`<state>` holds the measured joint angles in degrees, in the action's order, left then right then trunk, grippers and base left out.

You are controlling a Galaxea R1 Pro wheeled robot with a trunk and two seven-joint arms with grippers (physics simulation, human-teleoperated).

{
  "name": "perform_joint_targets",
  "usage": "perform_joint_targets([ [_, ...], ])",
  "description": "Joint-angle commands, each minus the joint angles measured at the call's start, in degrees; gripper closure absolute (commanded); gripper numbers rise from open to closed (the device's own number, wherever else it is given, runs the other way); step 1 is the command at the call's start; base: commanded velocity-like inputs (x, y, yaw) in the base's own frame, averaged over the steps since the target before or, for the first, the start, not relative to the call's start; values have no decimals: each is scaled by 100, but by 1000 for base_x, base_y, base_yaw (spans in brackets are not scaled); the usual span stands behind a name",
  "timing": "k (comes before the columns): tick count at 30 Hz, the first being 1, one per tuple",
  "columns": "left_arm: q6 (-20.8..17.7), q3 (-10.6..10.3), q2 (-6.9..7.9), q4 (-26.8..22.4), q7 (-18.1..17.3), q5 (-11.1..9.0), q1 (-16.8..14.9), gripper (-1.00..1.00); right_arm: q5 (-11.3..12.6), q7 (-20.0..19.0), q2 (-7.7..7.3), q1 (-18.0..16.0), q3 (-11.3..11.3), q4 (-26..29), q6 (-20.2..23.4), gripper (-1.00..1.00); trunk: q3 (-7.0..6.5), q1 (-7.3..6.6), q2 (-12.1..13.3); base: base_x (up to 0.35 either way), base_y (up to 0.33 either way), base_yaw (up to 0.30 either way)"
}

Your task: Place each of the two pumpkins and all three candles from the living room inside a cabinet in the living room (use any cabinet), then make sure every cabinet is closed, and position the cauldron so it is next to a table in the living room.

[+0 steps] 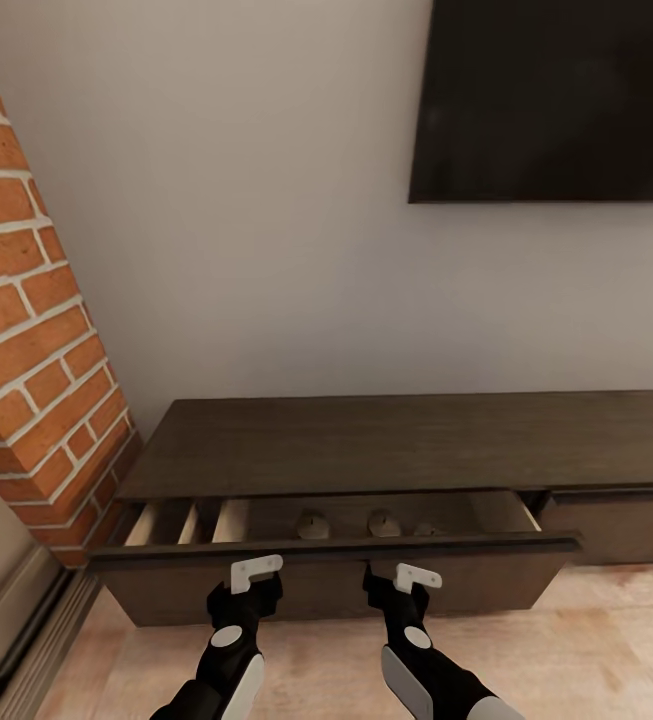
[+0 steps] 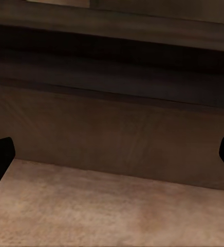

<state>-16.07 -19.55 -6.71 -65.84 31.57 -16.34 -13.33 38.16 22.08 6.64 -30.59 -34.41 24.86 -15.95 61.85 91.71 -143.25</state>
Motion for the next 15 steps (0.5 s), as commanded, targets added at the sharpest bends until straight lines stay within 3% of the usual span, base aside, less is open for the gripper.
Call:
perform_joint_targets([
  [1, -19, -13, 3, -8, 42, -38, -3, -100, 42, 33, -4, -8, -39, 1, -40, -100, 5, 1, -2, 216, 0, 0],
  [15, -13, -13, 3, -8, 42, -38, -4, -100, 42, 33, -4, -9, -39, 1, -40, -100, 5, 1, -2, 159, 0, 0],
])
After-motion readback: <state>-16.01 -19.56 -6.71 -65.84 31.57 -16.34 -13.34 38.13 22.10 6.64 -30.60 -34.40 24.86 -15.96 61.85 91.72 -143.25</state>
